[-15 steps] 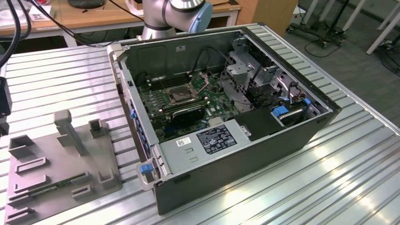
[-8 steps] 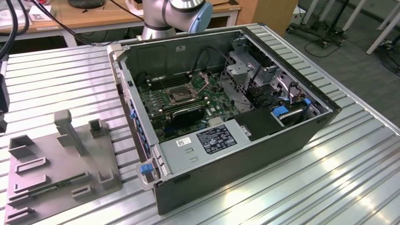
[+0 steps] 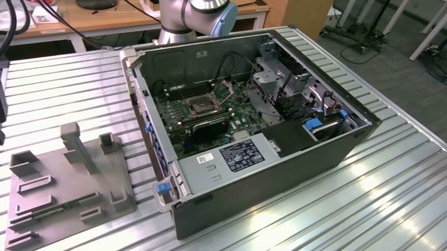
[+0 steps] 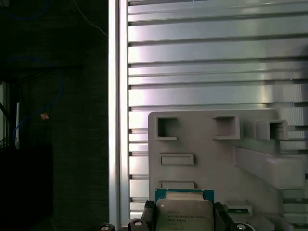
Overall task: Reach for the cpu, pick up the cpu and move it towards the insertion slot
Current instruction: 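Pick up the cpu and move it towards the insertion slot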
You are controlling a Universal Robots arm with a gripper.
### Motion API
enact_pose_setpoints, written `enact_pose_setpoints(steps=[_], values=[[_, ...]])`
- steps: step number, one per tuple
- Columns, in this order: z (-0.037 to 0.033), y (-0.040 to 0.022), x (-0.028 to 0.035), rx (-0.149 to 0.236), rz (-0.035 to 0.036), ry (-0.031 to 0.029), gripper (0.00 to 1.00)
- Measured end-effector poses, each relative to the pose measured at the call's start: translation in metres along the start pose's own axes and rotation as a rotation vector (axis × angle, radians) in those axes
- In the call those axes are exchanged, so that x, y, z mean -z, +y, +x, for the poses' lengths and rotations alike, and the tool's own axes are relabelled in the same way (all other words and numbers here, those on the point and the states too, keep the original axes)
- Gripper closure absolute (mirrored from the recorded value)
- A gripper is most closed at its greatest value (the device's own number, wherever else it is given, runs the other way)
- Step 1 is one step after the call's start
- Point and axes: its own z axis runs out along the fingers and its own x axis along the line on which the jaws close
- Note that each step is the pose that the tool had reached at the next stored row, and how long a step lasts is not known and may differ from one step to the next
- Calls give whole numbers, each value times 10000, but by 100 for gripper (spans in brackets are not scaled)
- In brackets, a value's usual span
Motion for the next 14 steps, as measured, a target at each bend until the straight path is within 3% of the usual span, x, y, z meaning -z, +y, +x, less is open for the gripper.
enact_pose_setpoints(steps=[14], values=[[-1, 3, 151, 0, 1, 1, 45]])
